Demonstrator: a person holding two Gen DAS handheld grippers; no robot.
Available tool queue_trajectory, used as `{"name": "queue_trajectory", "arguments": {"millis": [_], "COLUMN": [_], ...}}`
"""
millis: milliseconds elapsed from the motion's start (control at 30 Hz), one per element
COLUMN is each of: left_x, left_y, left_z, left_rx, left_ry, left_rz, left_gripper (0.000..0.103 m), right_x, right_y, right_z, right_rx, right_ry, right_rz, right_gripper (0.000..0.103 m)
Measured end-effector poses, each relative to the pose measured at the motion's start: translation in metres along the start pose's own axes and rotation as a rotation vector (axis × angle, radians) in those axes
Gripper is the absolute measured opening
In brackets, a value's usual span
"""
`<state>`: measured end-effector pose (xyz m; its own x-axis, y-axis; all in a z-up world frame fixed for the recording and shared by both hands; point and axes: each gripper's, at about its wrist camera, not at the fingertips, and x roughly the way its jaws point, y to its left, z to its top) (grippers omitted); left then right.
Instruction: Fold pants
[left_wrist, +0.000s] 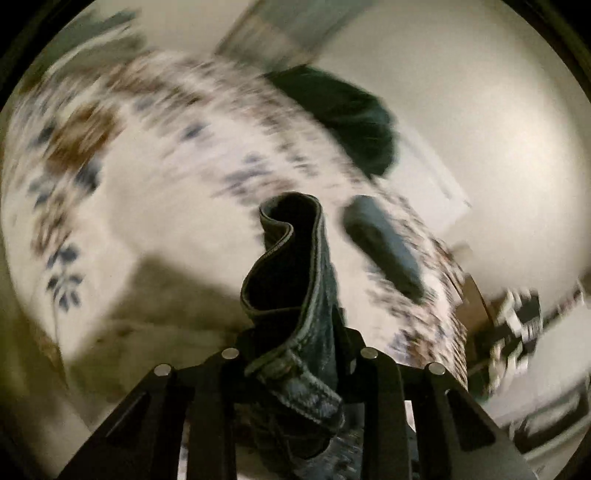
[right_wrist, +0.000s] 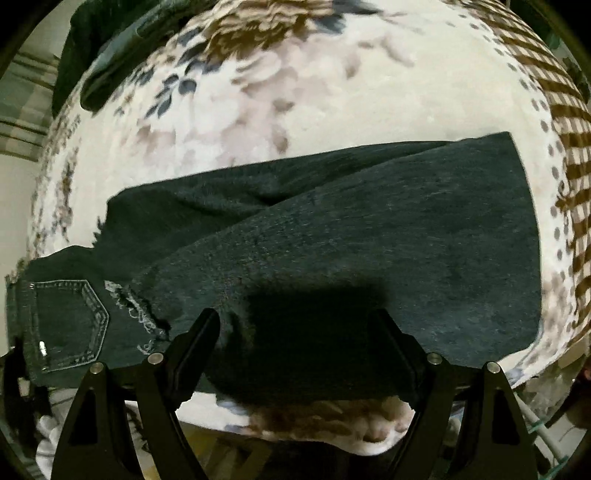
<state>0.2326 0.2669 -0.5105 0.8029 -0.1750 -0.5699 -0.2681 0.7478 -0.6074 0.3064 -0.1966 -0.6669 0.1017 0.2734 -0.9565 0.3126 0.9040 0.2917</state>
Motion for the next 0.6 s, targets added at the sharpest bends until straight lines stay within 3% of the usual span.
{"name": "queue_trajectory", "arguments": {"millis": [167,300,467,600], "left_x": [-0.026,-0.016,0.035,0.080], "left_y": [-0.097,-0.178,-0.258,-0.294], "left_z": [-0.021,-0.069,-0.158,-0.232], "left_rx": [0.155,0.258,0.388,0.495], "left_ry": [0.035,0.121,0.319,0.486], "left_rz": [-0.150,-0.269,-0.372,-0.379], "left_gripper": [0.024,0.024,0.024,0.024], "right_x": [-0.042,-0.087,-0.118,-0.131], "right_y": [-0.036,-0.083,-0.160,-0.225], "right_z": [-0.001,-0.002,-0.008,-0.018], "right_rx": [0.021,0.071,0.170,0.267], "right_ry": [-0.045,-0.104,-0.153,-0.166], "right_rz": [0.043,0.049,0.004,-0.047], "right_gripper": [0.085,0.085,0.085,0.085]}}
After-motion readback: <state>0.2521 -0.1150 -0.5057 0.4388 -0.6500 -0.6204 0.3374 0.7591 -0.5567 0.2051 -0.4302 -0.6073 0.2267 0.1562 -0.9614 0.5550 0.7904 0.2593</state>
